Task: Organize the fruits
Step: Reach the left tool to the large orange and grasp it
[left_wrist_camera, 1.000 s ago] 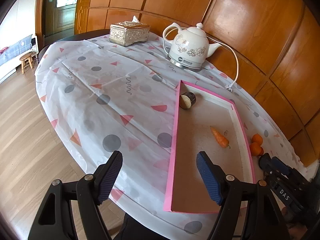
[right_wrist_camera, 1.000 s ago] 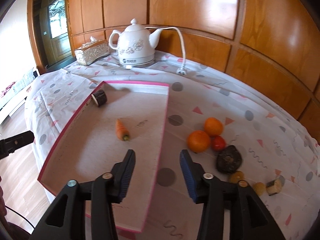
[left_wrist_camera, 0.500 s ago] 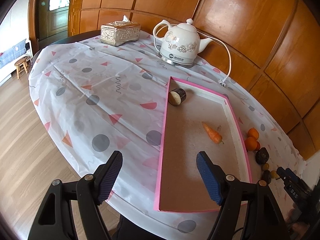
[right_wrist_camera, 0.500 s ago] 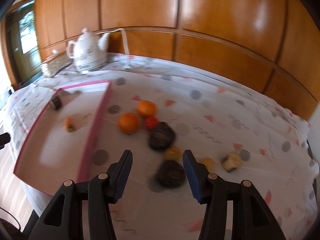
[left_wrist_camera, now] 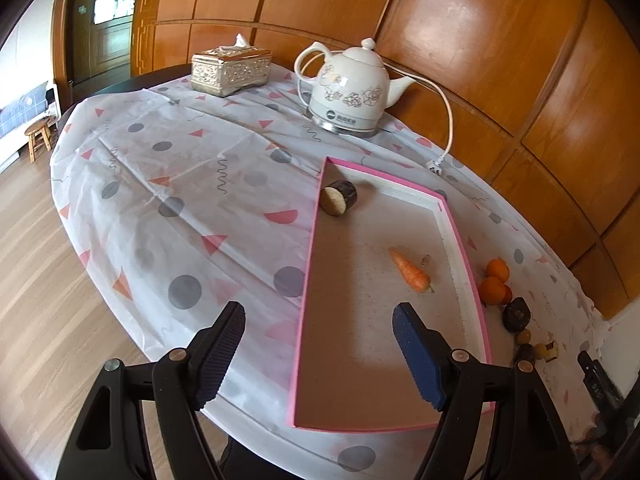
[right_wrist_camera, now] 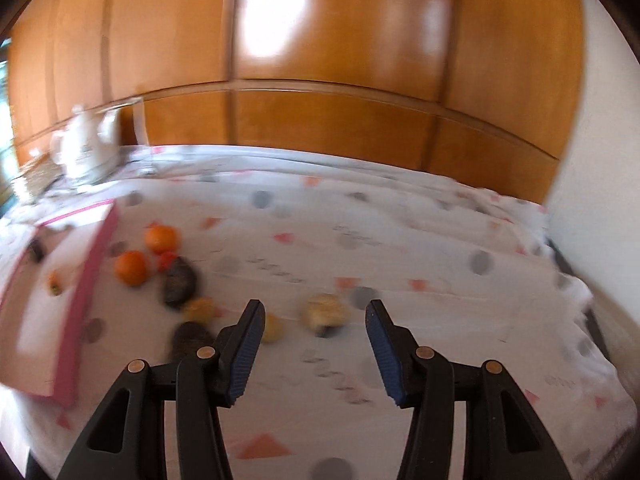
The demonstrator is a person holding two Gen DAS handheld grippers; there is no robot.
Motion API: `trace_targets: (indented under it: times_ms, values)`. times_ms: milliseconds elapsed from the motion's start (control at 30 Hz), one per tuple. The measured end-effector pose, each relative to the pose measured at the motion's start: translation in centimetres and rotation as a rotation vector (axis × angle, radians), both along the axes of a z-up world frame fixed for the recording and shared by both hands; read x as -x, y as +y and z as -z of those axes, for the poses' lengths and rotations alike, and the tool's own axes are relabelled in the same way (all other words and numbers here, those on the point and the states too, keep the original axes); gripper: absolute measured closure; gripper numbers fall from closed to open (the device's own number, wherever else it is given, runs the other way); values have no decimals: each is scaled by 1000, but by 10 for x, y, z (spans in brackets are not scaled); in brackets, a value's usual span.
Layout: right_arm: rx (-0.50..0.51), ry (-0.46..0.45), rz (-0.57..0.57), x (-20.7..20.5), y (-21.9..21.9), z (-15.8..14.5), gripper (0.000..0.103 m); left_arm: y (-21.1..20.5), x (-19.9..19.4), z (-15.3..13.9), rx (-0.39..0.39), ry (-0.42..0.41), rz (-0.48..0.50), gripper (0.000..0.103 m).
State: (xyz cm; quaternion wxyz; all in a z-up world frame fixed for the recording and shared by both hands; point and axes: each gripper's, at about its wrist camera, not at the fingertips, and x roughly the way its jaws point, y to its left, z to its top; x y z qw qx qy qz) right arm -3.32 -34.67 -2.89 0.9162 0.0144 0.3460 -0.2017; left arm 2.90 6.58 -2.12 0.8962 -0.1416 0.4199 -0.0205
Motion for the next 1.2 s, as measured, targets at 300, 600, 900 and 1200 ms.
trace_targets:
  times_ms: [300,600,900,1200]
  values:
    - [-240,102,179,19,-70,39,48,-26,-6,-3,-23,-1,69,26]
    - [-237,120,286,40,-99,59,32,-70,-14,-8,-37,-3,182,27]
    - [-154,107,329,38,-110,66,32,-128,-30,-7,-44,28,335,37]
    - [-175,79,344,39,-118,72,32,-208,-62,-2,-105,42,498,58]
